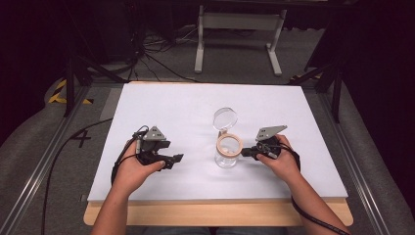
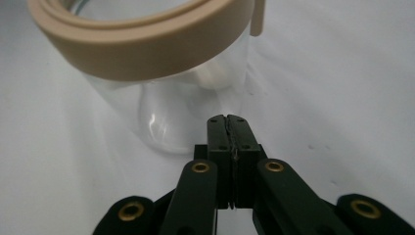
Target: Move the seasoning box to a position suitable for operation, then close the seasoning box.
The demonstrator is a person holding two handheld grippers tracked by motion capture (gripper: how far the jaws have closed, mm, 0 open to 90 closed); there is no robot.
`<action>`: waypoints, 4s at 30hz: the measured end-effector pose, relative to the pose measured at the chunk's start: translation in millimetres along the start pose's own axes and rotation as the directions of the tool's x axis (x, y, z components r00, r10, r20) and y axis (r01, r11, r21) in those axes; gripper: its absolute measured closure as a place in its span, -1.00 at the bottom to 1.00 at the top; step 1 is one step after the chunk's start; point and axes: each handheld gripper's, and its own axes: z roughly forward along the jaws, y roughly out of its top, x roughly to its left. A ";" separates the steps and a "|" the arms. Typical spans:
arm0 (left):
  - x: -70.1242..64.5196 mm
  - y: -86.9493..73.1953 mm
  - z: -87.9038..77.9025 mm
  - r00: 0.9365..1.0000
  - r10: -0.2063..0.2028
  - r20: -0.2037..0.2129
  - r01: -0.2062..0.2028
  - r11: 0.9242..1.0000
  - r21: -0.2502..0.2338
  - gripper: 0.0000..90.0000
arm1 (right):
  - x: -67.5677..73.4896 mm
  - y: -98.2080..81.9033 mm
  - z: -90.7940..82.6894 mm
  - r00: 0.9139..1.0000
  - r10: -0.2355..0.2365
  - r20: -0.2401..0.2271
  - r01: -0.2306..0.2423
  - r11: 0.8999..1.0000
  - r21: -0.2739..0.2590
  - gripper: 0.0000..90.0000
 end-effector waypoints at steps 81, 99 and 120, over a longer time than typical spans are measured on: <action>22.6 121.3 90.6 0.987 0.011 0.160 0.017 0.985 -0.171 0.98 | 41.5 54.3 -36.6 0.995 0.063 -0.077 -0.077 0.976 -0.205 1.00; 7.4 113.7 78.5 0.978 0.079 0.196 -0.045 0.984 -0.173 0.96 | 35.9 53.1 -44.7 0.993 0.109 -0.053 -0.119 0.953 -0.279 1.00; -2.9 76.1 33.5 0.997 0.064 0.052 -0.062 0.998 -0.032 0.95 | 44.1 54.5 -40.7 0.992 0.081 -0.096 -0.098 0.978 -0.184 1.00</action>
